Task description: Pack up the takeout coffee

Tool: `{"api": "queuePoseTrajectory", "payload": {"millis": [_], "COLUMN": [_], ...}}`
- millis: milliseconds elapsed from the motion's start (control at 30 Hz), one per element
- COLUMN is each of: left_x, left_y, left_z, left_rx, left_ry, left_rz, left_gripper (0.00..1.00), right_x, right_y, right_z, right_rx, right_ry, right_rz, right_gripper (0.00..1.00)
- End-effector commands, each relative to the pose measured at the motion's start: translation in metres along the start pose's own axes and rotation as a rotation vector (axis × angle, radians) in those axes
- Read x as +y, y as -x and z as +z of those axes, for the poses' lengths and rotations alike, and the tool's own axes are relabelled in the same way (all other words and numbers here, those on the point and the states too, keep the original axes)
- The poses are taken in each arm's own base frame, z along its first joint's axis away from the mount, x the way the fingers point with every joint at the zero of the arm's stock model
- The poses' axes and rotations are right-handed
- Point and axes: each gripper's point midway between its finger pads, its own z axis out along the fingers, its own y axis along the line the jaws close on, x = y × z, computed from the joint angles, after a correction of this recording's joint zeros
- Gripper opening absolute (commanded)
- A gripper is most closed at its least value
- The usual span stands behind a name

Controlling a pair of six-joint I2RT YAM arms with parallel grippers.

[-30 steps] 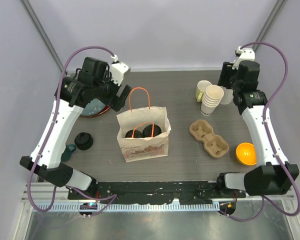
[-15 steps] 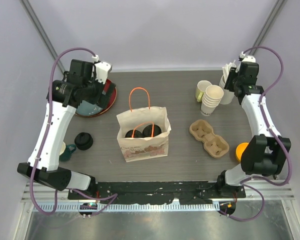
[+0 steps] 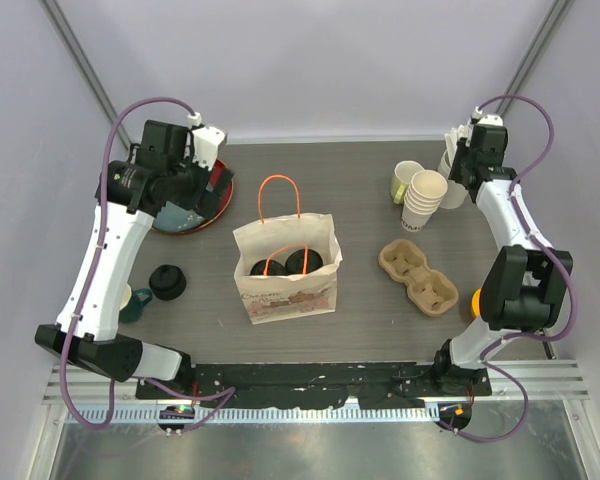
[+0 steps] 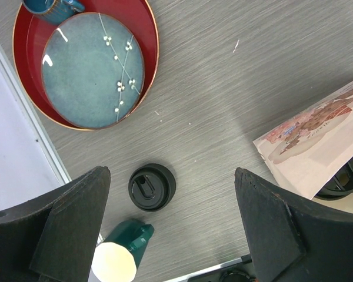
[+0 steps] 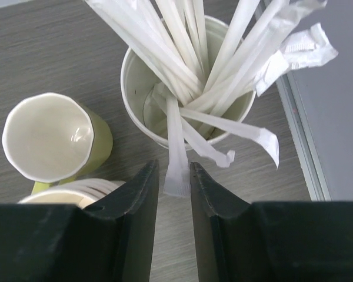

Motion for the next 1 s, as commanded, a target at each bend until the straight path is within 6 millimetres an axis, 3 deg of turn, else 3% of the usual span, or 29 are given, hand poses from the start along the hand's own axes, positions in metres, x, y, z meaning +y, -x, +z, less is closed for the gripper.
{"api": "queuePoseTrajectory", "payload": {"millis": [0, 433, 633, 900, 967], "left_x": [-0.001, -0.007, -0.009, -0.009, -0.009], "left_y": [0.010, 0.006, 0.006, 0.007, 0.007], "left_z": [-0.008, -0.008, -0.008, -0.009, -0.010], "left_rx": [-0.061, -0.050, -0.049, -0.055, -0.052], "left_ry": [-0.012, -0.049, -0.062, -0.060, -0.060], "left_rz": [0.022, 0.048, 0.053, 0.054, 0.056], "left_gripper": [0.91, 0.91, 0.90, 0.90, 0.90], "right_x": [-0.001, 0.003, -0.005, -0.008, -0.009], "right_y": [0.046, 0.049, 0.033, 0.030, 0.031], "right_z": [0.002, 0.014, 0.013, 0.016, 0.016], "right_rx": [-0.127, -0.102, -0.072, -0.059, -0.060], "right_ry": [-0.012, -0.005, -0.038, -0.056, -0.056], "right_rz": [0.010, 0.001, -0.036, -0.058, -0.059], "right_gripper": [0.33, 0.28, 0.32, 0.26, 0.20]}}
